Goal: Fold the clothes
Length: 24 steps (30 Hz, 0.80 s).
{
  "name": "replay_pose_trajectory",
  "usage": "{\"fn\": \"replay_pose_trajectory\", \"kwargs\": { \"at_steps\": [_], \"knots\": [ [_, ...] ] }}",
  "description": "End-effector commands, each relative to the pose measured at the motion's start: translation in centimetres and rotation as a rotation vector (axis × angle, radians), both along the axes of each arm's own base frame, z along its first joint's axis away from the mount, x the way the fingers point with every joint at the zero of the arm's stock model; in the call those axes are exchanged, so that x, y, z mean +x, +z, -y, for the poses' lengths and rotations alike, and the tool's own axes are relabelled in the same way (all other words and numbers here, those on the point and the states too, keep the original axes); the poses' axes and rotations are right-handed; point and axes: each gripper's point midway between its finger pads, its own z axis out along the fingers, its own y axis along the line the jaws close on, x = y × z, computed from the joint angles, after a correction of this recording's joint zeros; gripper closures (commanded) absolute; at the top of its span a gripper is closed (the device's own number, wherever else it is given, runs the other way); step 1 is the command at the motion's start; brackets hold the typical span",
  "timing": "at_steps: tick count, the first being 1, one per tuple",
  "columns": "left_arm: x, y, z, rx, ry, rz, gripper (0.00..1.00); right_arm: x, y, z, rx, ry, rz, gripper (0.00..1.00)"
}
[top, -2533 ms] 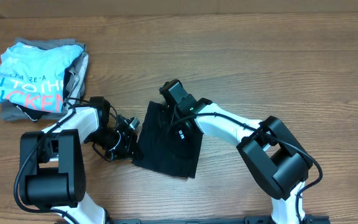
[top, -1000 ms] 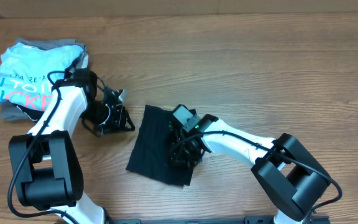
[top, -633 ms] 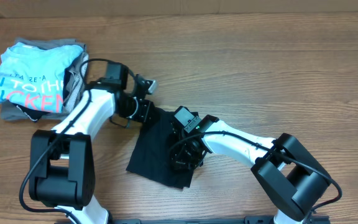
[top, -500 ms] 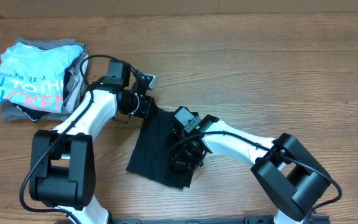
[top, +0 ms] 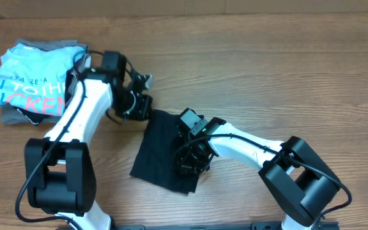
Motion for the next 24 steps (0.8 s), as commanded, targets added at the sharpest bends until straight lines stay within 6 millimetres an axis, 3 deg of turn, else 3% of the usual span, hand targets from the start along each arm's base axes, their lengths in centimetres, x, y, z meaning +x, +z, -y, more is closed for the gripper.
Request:
{"fn": "replay_pose_trajectory", "kwargs": {
  "at_steps": [1,4,7,9,10,14,18,21,24],
  "knots": [
    [-2.7,-4.4,0.3,0.014,-0.011,-0.035,0.96,-0.3,0.0,0.3,0.003,0.005,-0.005,0.89],
    [-1.8,-6.3,0.6,-0.016,0.03,0.038,0.95,-0.3,0.0,0.3,0.003,0.005,-0.005,0.89],
    [1.1,-6.3,1.1,-0.052,0.064,0.178,0.94,-0.3,0.0,0.3,0.003,0.005,-0.005,0.89],
    [2.8,-5.4,1.4,-0.083,0.101,0.229,0.93,-0.3,0.0,0.3,0.003,0.005,-0.006,0.89],
    [4.2,-3.8,1.9,-0.138,0.104,0.268,0.92,-0.3,0.0,0.3,0.002,0.005,-0.007,0.89],
    [6.4,-0.4,1.5,-0.171,0.12,0.285,0.88,-0.3,0.0,0.4,-0.001,0.006,-0.008,0.89],
    [5.1,1.8,0.6,-0.136,0.088,0.185,0.82,-0.3,0.0,0.4,0.001,0.011,-0.005,0.89],
    [1.6,3.1,0.4,-0.108,0.036,0.036,0.89,0.1,0.4,0.5,0.008,0.012,0.01,0.89],
    [-2.5,2.1,0.5,-0.075,0.009,-0.126,0.94,1.5,1.4,0.9,-0.001,0.005,0.068,0.89]
  ]
}}
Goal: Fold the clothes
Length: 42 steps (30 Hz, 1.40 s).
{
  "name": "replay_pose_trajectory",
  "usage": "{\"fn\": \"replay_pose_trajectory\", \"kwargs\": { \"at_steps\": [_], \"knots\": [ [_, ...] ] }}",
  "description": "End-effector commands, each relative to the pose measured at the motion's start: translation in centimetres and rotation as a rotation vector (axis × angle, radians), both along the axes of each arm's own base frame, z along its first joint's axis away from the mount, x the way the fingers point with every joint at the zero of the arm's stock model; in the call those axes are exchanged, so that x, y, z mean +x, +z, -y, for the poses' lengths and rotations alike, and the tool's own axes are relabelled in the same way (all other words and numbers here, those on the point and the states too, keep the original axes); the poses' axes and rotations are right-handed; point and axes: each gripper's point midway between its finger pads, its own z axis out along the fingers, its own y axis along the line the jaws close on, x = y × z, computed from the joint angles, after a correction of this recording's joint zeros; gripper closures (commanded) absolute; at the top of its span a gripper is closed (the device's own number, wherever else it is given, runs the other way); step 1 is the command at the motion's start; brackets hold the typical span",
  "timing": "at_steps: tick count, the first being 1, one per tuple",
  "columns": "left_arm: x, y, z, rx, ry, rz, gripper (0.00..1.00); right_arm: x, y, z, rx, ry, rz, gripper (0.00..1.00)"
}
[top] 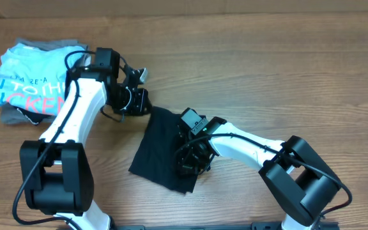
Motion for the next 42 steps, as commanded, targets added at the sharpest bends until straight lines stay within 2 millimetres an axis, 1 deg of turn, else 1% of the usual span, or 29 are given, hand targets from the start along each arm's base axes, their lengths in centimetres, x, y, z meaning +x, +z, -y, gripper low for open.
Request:
{"fn": "replay_pose_trajectory", "kwargs": {
  "at_steps": [1,4,6,7,8,10,11,12,14,16,19,21,23,24,25,26,27,29,30,32,33,35,36,39,41,42],
  "knots": [
    [-3.0,-0.7,0.5,0.012,-0.077,-0.078,0.95,1.8,1.7,0.5,-0.001,-0.002,0.096,0.89],
    [-4.3,-3.3,0.0,0.041,-0.037,-0.13,0.96,2.3,2.6,0.5,0.008,0.004,0.134,0.89],
    [-5.3,-5.1,-0.2,0.044,0.003,-0.164,0.96,2.3,2.8,0.5,0.013,0.004,0.139,0.89],
    [-6.5,-6.6,-0.3,0.05,0.039,-0.208,0.96,2.3,2.8,0.5,0.012,0.004,0.138,0.89],
    [-7.4,-7.5,-0.5,0.056,0.056,-0.237,0.96,2.3,2.8,0.6,0.007,0.003,0.137,0.89],
    [-9.1,-9.1,-1.5,0.119,0.098,-0.296,0.96,2.3,2.8,0.6,0.003,0.003,0.137,0.89],
    [-10.7,-10.2,-3.2,0.213,0.157,-0.361,0.96,2.3,2.8,0.6,0.003,0.003,0.137,0.89],
    [-11.2,-10.4,-3.8,0.24,0.174,-0.383,0.96,2.3,2.8,0.6,0.003,0.003,0.137,0.89],
    [-11.9,-10.3,-4.6,0.257,0.193,-0.421,0.96,2.3,2.8,0.6,0.003,0.003,0.138,0.89],
    [-12.1,-9.8,-5.3,0.253,0.222,-0.445,0.96,2.5,2.7,0.7,-0.003,0.0,0.149,0.89],
    [-11.3,-8.6,-6.3,0.236,0.248,-0.407,0.96,3.7,3.1,0.1,0.056,0.048,0.218,0.89],
    [-10.5,-7.6,-6.7,0.217,0.251,-0.348,0.93,4.3,4.4,-1.6,0.183,0.147,0.297,0.9],
    [-10.1,-6.7,-6.8,0.212,0.258,-0.305,0.9,4.3,6.0,-3.3,0.311,0.218,0.342,0.9],
    [-10.0,-6.2,-6.8,0.21,0.254,-0.281,0.86,4.2,7.1,-4.5,0.407,0.262,0.365,0.9],
    [-9.8,-5.9,-6.8,0.209,0.253,-0.264,0.84,4.1,7.6,-5.0,0.444,0.273,0.371,0.89],
    [-9.7,-5.5,-6.7,0.207,0.251,-0.243,0.81,4.0,8.7,-6.0,0.513,0.291,0.388,0.86],
    [-9.6,-5.3,-6.7,0.204,0.249,-0.234,0.79,4.1,8.9,-6.3,0.53,0.298,0.399,0.84],
    [-9.5,-5.0,-6.6,0.2,0.251,-0.222,0.75,4.2,9.3,-7.2,0.552,0.315,0.445,0.73],
    [-9.5,-5.0,-6.6,0.2,0.25,-0.223,0.73,4.3,9.2,-7.4,0.538,0.31,0.455,0.67],
    [-9.7,-5.0,-6.6,0.198,0.25,-0.23,0.72,4.8,8.2,-7.3,0.463,0.276,0.48,0.67],
    [-9.9,-5.0,-6.6,0.199,0.249,-0.237,0.72,5.3,7.3,-7.2,0.403,0.241,0.491,0.73],
    [-10.2,-4.9,-6.6,0.201,0.248,-0.252,0.73,5.8,6.1,-7.4,0.347,0.205,0.512,0.81],
    [-10.8,-4.9,-6.6,0.203,0.246,-0.275,0.76,6.1,5.7,-8.2,0.355,0.198,0.53,0.84],
    [-11.3,-4.9,-6.7,0.216,0.245,-0.299,0.79,6.9,5.1,-9.5,0.392,0.197,0.565,0.85],
    [-11.5,-4.9,-6.8,0.222,0.244,-0.305,0.82,7.2,4.4,-9.9,0.396,0.177,0.558,0.85],
    [-11.6,-4.9,-6.8,0.223,0.244,-0.309,0.84,7.3,3.6,-9.9,0.387,0.164,0.541,0.86]
  ]
}}
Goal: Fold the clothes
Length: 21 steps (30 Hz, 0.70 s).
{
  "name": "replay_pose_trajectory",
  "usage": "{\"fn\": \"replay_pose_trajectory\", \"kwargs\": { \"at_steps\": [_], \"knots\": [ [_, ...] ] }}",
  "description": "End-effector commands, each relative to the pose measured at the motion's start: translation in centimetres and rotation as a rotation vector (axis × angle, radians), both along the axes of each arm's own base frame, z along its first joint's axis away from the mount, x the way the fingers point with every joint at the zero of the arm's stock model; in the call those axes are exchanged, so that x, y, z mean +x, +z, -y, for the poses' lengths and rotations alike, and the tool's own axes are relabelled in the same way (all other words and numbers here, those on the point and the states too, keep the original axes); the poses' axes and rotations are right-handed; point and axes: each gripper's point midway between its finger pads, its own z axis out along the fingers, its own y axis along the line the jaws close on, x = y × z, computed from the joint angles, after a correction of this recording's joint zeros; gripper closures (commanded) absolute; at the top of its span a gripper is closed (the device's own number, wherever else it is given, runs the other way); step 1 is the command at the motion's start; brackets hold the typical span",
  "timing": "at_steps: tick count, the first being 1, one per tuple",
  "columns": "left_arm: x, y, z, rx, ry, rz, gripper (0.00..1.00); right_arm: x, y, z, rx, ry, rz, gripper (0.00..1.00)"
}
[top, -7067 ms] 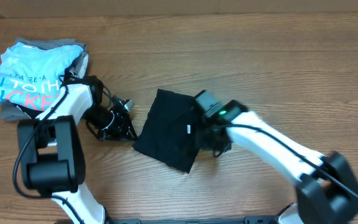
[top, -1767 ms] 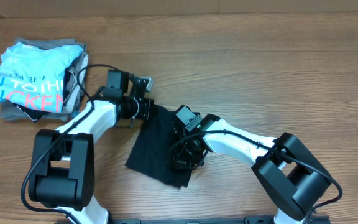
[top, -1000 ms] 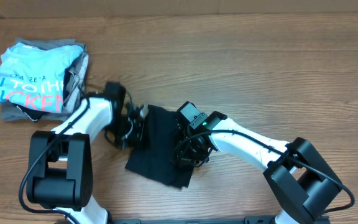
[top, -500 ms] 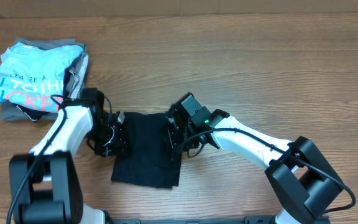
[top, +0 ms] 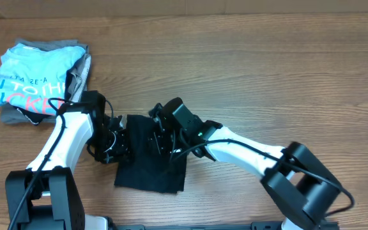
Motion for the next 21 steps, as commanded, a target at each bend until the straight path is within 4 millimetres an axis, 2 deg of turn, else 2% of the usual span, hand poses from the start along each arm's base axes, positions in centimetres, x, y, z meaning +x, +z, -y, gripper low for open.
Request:
{"fn": "replay_pose_trajectory", "kwargs": {
  "at_steps": [1,3,5,8,13,14,16,17,19,21],
  "knots": [
    [-0.3,0.1,-0.2,0.016,-0.018,0.002,0.85,0.5,-3.1,0.0,-0.056,-0.072,-0.064,0.87],
    [-0.7,-0.1,-0.3,0.024,-0.015,-0.009,0.87,0.8,-5.1,1.0,-0.119,-0.114,-0.093,0.9],
    [-1.3,-0.6,-0.8,0.052,-0.008,-0.03,0.87,1.4,-7.2,3.0,-0.214,-0.208,-0.138,0.94],
    [-2.4,-1.5,-1.0,0.069,-0.003,-0.064,0.86,2.8,-8.5,6.6,-0.323,-0.376,-0.207,0.96],
    [-3.6,-2.8,-1.6,0.106,-0.001,-0.085,0.86,4.9,-8.1,9.8,-0.344,-0.477,-0.246,0.96],
    [-4.0,-3.2,-2.4,0.162,0.012,-0.103,0.88,5.1,-7.9,10.5,-0.358,-0.492,-0.243,0.96],
    [-4.0,-3.3,-2.6,0.174,0.01,-0.101,0.92,5.3,-7.6,11.1,-0.376,-0.502,-0.234,0.96],
    [-3.7,-3.3,-2.4,0.161,0.016,-0.093,0.96,5.3,-7.2,10.9,-0.367,-0.476,-0.214,0.96],
    [-3.0,-3.1,-1.6,0.11,0.019,-0.062,0.96,5.2,-6.6,10.9,-0.361,-0.459,-0.199,0.96],
    [-1.3,-2.3,0.4,-0.023,-0.014,0.017,0.9,5.1,-6.3,10.8,-0.362,-0.45,-0.193,0.96]
  ]
}}
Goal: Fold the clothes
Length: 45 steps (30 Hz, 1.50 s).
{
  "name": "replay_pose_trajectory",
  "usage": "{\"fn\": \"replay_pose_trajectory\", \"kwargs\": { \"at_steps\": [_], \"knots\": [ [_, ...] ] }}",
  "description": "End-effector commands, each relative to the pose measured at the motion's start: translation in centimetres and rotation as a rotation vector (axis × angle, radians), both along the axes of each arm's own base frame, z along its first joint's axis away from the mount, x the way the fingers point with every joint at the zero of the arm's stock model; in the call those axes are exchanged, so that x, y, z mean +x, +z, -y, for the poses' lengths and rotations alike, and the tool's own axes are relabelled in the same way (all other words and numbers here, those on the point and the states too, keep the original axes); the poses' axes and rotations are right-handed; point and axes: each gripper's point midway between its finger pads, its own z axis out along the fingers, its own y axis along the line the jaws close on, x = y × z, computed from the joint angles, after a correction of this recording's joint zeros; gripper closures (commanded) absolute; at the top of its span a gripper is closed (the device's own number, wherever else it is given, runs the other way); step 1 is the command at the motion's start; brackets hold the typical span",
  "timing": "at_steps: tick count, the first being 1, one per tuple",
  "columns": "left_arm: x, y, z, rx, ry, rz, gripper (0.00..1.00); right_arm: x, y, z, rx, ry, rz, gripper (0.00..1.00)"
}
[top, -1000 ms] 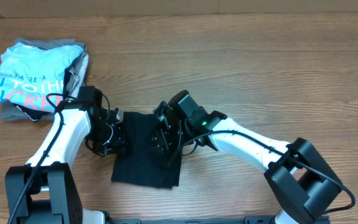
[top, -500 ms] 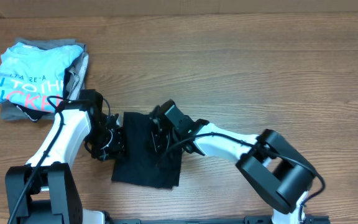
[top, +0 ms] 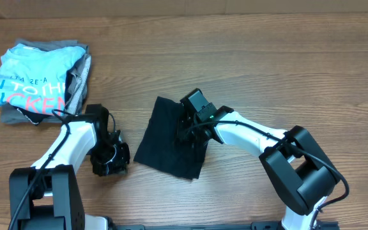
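Note:
A black folded cloth [top: 168,139] lies on the wooden table near the middle, turned at a slant. My right gripper [top: 187,130] rests on its upper right part; its dark fingers merge with the fabric and seem closed on it. My left gripper [top: 111,160] sits on bare wood to the left of the cloth, a short gap away and touching nothing. Whether its jaws are apart does not show from above.
A stack of folded clothes [top: 37,83] sits at the far left, a light blue printed shirt on top of grey ones. The table's front edge [top: 184,223] runs just below both arm bases.
The black cloth has shifted right and turned, together with my right gripper. My left gripper, which was at the cloth's left edge, now sits lower and apart from it.
At first the cloth lay slanted mid-table with my right gripper on it and my left gripper near its top left corner. Later the cloth lay further left and squarer, with both grippers at it. Now it is back to the right under the right gripper alone.

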Motion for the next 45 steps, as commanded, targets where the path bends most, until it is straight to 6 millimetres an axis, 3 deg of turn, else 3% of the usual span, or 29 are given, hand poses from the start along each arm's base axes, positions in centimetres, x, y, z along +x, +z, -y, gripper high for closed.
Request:
{"fn": "replay_pose_trajectory", "kwargs": {
  "at_steps": [1,2,4,7,10,15,17,20,21,28,31,36,39,43,45],
  "knots": [
    [3.0,2.1,3.7,-0.246,-0.056,0.153,0.83,0.2,-0.4,1.7,-0.08,-0.01,0.042,0.96],
    [4.3,3.2,5.0,-0.339,-0.086,0.221,0.74,0.2,-0.4,1.8,-0.083,-0.01,0.039,0.96],
    [5.7,4.0,5.7,-0.391,-0.108,0.289,0.67,0.1,-0.4,1.9,-0.087,-0.01,0.034,0.96],
    [7.2,3.6,5.2,-0.352,-0.139,0.357,0.56,-0.1,-0.5,2.0,-0.093,-0.01,0.027,0.96],
    [7.6,2.8,4.7,-0.297,-0.167,0.372,0.55,-0.1,-0.5,2.0,-0.093,-0.01,0.026,0.96],
    [6.1,0.4,5.7,-0.301,-0.203,0.328,0.61,-0.1,-0.5,2.0,-0.093,-0.01,0.027,0.96],
    [5.4,-0.6,6.0,-0.304,-0.211,0.307,0.7,-0.1,-0.5,2.0,-0.093,-0.01,0.027,0.96],
    [4.4,-1.6,6.1,-0.306,-0.21,0.269,0.95,-0.1,-0.5,2.0,-0.092,-0.014,0.025,0.96],
    [3.9,-1.8,5.8,-0.293,-0.206,0.247,0.96,-0.1,-0.5,2.0,-0.092,-0.014,0.025,0.96],
    [2.1,-1.9,1.8,-0.17,-0.101,0.121,0.96,-0.1,-0.5,2.0,-0.092,-0.017,0.025,0.96],
    [1.8,-1.8,1.3,-0.178,-0.071,0.103,0.95,-0.1,-0.5,2.0,-0.092,-0.017,0.024,0.96],
    [1.3,-1.6,1.4,-0.189,-0.078,0.085,0.75,-0.2,-0.5,2.1,-0.094,-0.008,0.026,0.96],
    [1.8,-0.9,1.6,-0.209,-0.087,0.098,0.71,-0.2,1.5,1.1,-0.038,0.087,0.078,0.88],
    [5.3,2.2,2.3,-0.263,-0.121,0.223,0.71,-0.2,8.0,-0.1,0.055,0.205,0.209,0.83],
    [7.4,3.4,2.0,-0.249,-0.134,0.3,0.64,0.0,11.1,0.0,0.091,0.201,0.268,0.82]
  ]
}}
